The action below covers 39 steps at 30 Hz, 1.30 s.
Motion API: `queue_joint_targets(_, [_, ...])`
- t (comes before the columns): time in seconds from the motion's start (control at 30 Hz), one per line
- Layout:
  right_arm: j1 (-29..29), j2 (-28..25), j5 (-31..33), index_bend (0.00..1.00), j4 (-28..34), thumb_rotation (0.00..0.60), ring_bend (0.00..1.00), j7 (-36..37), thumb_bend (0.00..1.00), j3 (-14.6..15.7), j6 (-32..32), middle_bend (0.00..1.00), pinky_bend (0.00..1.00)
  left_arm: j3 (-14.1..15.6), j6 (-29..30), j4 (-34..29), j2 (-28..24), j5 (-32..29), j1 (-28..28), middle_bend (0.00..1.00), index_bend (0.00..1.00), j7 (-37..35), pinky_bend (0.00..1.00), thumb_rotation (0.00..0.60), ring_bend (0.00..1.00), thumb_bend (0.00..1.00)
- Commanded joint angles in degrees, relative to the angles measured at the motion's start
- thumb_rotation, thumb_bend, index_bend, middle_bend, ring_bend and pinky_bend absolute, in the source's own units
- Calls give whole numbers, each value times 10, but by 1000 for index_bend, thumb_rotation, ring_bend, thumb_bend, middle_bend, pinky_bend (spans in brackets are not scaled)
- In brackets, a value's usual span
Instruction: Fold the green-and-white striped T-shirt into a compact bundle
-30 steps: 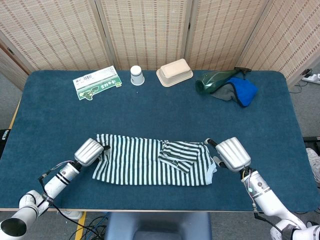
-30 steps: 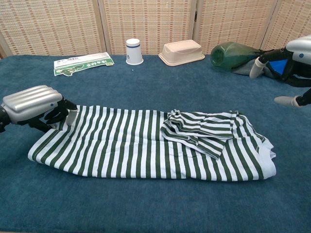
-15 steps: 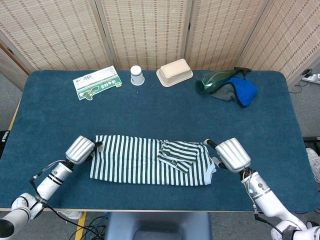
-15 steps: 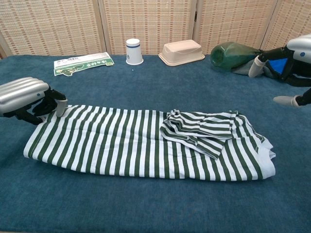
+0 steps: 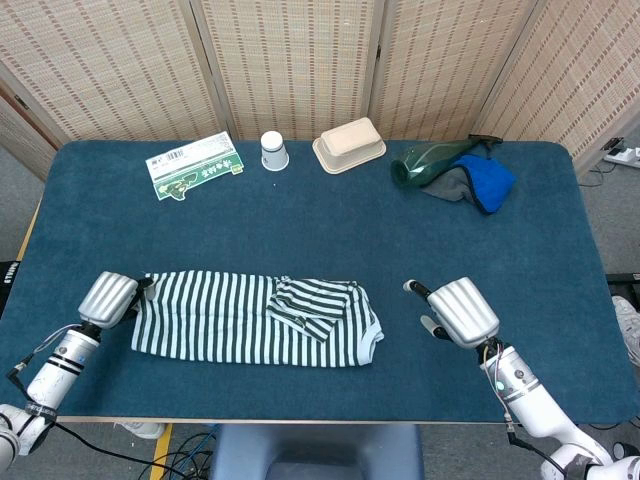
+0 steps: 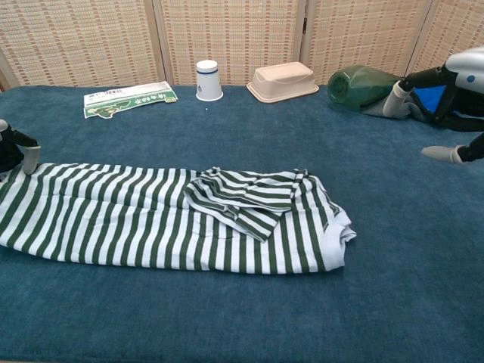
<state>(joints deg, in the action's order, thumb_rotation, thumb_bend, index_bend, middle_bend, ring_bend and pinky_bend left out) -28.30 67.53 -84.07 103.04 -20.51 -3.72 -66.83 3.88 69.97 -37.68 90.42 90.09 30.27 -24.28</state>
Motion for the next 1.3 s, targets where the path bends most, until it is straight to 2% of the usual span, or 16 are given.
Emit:
queue_joint_targets(0.03, [1,0,-1,274,2,600,1000,-1,306,0,-1,931,1000,-3,-10,11,-9,-9,-9,888,681,-1,946,600,795,681])
queue_joint_targets(0.17, [3,0,-4,274,4,600,1000,-1,306,-1,-4,931,1000,-6,-19,17,-21,-16,-16,888,679,-7,946,600,793,681])
queue_joint_targets(0.33, [5,0,-6,274,4,600,1000,3,306,-1,-6,931,1000,-14,-13,-44,-50,-13,-10,885,674,-2,944,600,789,680])
queue_joint_targets(0.47, [10,-5,-10,274,4,600,1000,9,305,-1,-13,931,1000,-26,-39,-165,-97,-19,10,872,670,30,939,600,779,679])
queue_joint_targets(0.6, [18,-12,-13,274,2,600,1000,18,305,0,-21,931,1000,-49,-71,-294,-141,-36,36,870,665,97,940,600,778,679])
queue_joint_targets(0.8, [30,-21,-17,274,-4,600,1000,35,305,3,-34,931,1000,-84,-123,-436,-172,-73,74,870,657,172,940,600,778,679])
queue_joint_targets(0.97, [39,-28,-22,274,-10,600,1000,50,305,3,-44,931,1000,-111,-154,-507,-168,-109,106,870,653,252,940,600,779,679])
queue_joint_targets(1.3, [51,-42,-28,274,-15,600,1000,71,305,1,-57,931,1000,-156,-190,-563,-107,-237,169,868,639,423,940,600,779,679])
